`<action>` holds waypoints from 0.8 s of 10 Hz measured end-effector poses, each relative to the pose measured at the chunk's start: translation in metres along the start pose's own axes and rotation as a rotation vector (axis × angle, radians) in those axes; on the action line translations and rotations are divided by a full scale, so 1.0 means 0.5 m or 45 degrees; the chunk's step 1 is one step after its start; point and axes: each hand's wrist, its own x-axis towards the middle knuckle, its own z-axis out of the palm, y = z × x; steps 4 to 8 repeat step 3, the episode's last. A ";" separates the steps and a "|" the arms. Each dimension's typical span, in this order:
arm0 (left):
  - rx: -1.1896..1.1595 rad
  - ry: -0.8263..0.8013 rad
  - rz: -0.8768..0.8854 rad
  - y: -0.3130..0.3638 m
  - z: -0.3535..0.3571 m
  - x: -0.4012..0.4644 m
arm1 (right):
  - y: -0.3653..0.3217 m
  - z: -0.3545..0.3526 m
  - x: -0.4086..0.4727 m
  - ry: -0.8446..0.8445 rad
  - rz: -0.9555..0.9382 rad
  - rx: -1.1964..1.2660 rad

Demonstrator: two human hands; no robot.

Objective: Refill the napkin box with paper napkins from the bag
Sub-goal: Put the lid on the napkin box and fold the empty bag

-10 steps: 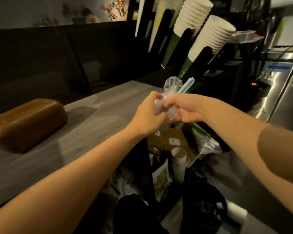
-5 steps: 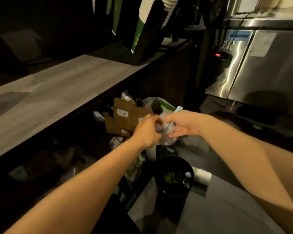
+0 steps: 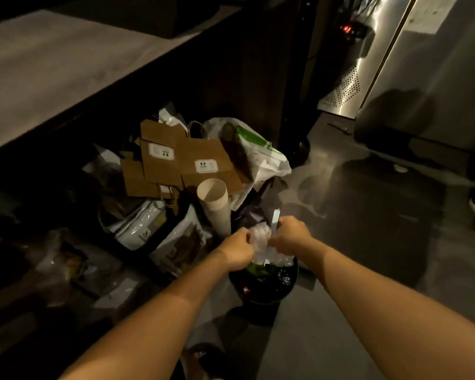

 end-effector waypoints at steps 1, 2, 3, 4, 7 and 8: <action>0.080 -0.058 -0.029 -0.033 0.006 0.025 | 0.036 0.033 0.026 -0.013 0.048 -0.101; 0.121 -0.104 -0.035 -0.058 -0.003 0.037 | 0.051 0.037 0.048 0.019 0.045 -0.301; 0.075 -0.115 -0.062 -0.055 -0.038 0.028 | 0.011 0.022 0.060 0.011 0.026 -0.383; 0.075 -0.115 -0.062 -0.055 -0.038 0.028 | 0.011 0.022 0.060 0.011 0.026 -0.383; 0.075 -0.115 -0.062 -0.055 -0.038 0.028 | 0.011 0.022 0.060 0.011 0.026 -0.383; 0.075 -0.115 -0.062 -0.055 -0.038 0.028 | 0.011 0.022 0.060 0.011 0.026 -0.383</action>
